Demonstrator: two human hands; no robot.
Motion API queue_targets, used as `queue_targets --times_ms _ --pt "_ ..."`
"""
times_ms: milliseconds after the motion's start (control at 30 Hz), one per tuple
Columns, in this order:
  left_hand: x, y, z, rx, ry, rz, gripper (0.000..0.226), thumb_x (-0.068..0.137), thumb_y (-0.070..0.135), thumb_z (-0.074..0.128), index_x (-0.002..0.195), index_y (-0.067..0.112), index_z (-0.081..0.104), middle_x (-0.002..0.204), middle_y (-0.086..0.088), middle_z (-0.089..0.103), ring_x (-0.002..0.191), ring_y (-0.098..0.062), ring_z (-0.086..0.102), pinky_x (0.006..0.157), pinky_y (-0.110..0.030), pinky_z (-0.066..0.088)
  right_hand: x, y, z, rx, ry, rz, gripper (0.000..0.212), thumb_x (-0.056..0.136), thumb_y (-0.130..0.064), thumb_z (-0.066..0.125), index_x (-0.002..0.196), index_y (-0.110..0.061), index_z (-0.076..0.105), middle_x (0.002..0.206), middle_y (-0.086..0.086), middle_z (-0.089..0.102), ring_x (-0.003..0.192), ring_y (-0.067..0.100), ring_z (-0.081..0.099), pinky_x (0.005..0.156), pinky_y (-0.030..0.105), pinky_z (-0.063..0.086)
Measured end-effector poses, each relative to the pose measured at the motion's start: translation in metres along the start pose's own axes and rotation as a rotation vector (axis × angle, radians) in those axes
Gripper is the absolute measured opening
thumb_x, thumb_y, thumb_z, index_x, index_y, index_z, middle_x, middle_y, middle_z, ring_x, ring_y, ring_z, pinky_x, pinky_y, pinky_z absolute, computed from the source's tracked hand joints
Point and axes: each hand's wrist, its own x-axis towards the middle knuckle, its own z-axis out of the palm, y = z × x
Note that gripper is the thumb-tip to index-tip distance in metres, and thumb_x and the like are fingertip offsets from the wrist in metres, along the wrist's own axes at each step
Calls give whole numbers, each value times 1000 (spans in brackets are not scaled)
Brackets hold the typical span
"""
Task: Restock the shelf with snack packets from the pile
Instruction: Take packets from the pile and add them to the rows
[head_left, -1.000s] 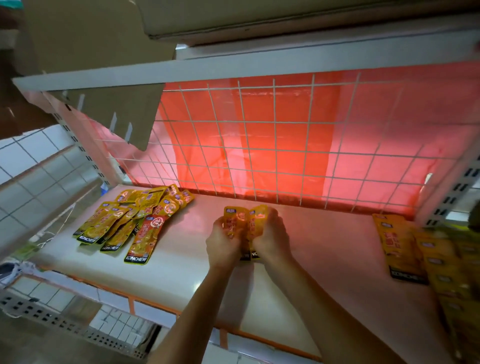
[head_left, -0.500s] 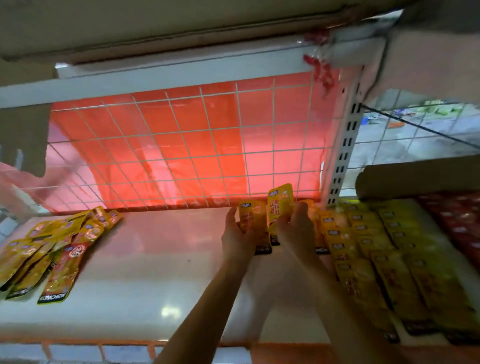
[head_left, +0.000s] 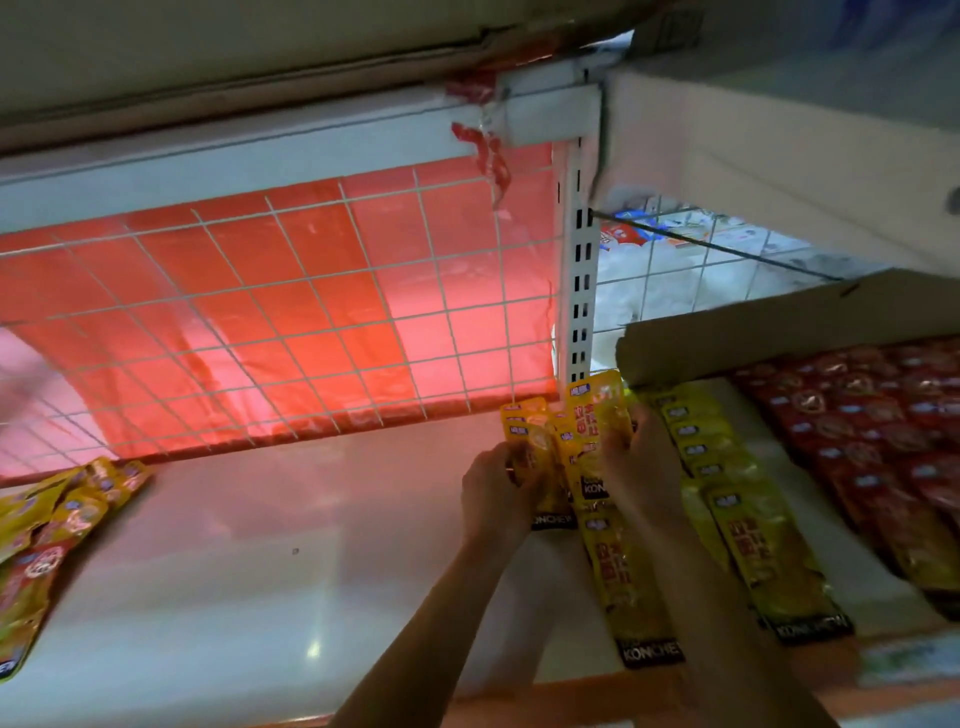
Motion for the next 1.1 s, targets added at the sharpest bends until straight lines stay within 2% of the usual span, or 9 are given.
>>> queue_targets --times_ms 100,200,300,367,467,600,767,933,1100 --pt "0 0 3 80 -14 7 34 85 33 67 117 24 65 108 1 66 92 -19 63 85 -35 51 -1 3 -5 -1 -13 -7 42 93 -15 48 134 -10 44 113 13 62 103 32 60 84 41 47" --pt "-1 -2 5 182 -9 17 33 86 35 67 119 29 64 111 -1 59 94 -20 64 83 -27 48 -2 6 -6 -33 -26 -39 37 94 -16 47 130 -8 45 103 13 63 94 32 62 78 43 49" --pt "-3 -4 7 226 24 11 33 86 34 68 119 29 64 115 -3 53 95 -21 62 76 -22 41 -3 9 -5 -57 -47 -45 34 95 -18 48 128 -8 44 97 12 64 88 30 63 71 38 47" --pt "-4 -3 7 233 61 53 33 89 32 66 120 24 64 117 -5 52 97 -23 61 78 -24 45 -3 9 -4 -72 -56 -52 35 96 -18 48 130 -9 44 100 12 64 91 30 62 70 35 43" --pt "-4 1 7 84 140 175 28 93 23 60 120 17 63 111 -5 61 93 -20 64 81 -30 52 -6 5 -3 -75 -81 -62 38 95 -17 48 132 -11 43 110 12 63 101 31 60 78 37 43" --pt "-5 10 7 -262 51 73 37 91 30 64 126 31 53 88 14 69 73 6 65 66 -9 48 -15 0 4 -25 -182 -114 40 94 -17 47 133 -13 43 106 13 65 96 29 63 78 40 50" --pt "-7 -1 4 -454 49 -25 46 84 20 71 122 39 52 89 2 71 73 -12 70 66 -29 57 -22 4 12 -125 -189 -238 36 94 -19 49 129 -13 51 115 8 61 110 24 56 90 35 45" --pt "-14 -16 -7 -325 96 -55 46 86 17 70 124 37 53 88 12 67 68 5 65 52 -9 47 -17 17 10 -291 -117 -319 37 92 -10 50 129 -11 55 125 8 57 122 24 44 100 34 35" --pt "-27 -17 -5 -150 42 -29 47 85 25 71 128 31 53 93 9 67 66 7 62 54 -6 45 -18 22 10 -345 -141 -338 34 90 -10 51 123 -10 58 123 8 58 119 23 47 100 34 37"
